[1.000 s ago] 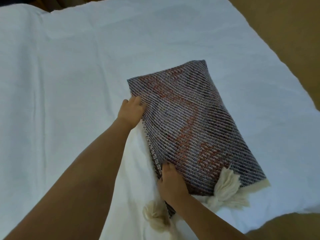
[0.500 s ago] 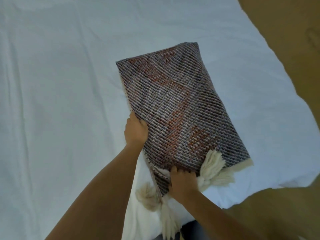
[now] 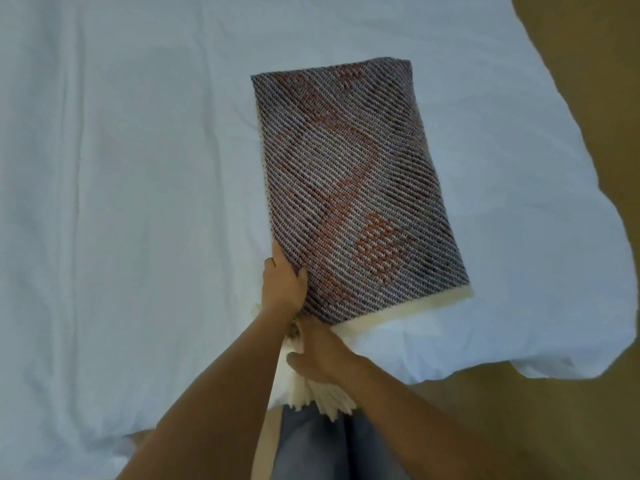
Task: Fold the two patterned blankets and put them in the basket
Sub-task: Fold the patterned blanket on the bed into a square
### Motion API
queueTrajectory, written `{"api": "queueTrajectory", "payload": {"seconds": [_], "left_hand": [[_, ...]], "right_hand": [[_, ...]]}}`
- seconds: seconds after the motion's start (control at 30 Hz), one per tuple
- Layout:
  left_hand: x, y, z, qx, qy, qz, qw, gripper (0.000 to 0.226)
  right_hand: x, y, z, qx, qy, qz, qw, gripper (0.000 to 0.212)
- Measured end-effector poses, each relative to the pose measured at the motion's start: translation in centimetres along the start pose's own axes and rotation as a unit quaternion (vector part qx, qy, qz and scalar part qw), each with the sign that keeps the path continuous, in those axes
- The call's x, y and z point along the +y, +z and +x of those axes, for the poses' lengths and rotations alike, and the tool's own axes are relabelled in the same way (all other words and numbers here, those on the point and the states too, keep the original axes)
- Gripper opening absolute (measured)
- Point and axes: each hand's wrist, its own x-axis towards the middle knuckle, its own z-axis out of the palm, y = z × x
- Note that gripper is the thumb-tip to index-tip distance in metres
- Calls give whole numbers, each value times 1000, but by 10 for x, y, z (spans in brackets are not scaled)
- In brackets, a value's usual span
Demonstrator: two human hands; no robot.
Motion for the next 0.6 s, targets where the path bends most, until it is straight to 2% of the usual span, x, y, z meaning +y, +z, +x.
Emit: {"api": "queueTrajectory", "payload": {"seconds": [0.07,0.13,0.2,0.23,0.3,0.37,0.5,0.6], "left_hand": [[-6,9,-20,-6,-5,4,1000,74],[-10,14,-34,-2,-19,6,1000,76],[-13,16,-43,-3,-51,6,999,80],[-15,17,-47,-8,-66,10,998,83],[-18,20,-56,-19,-87,39,995,86],[-19,23,-64,-34,-105,86,990,85],[-20,25,-73,-84,-175,91,977,62],[-22,22,-75,-113,-188,45,975,41]], "right_hand": [[14,-2,-9,-51,-34,2,998,60],[24,-4,-18,-44,-33,67,996,37],[34,-12,-25,40,0,119,992,10],[41,-19,-27,100,20,108,989,6],[57,-38,-32,199,52,51,977,9],[72,-57,-38,250,64,-14,966,14],[91,-82,-49,327,97,-86,936,24],[101,-103,-51,403,191,-81,891,44]]}}
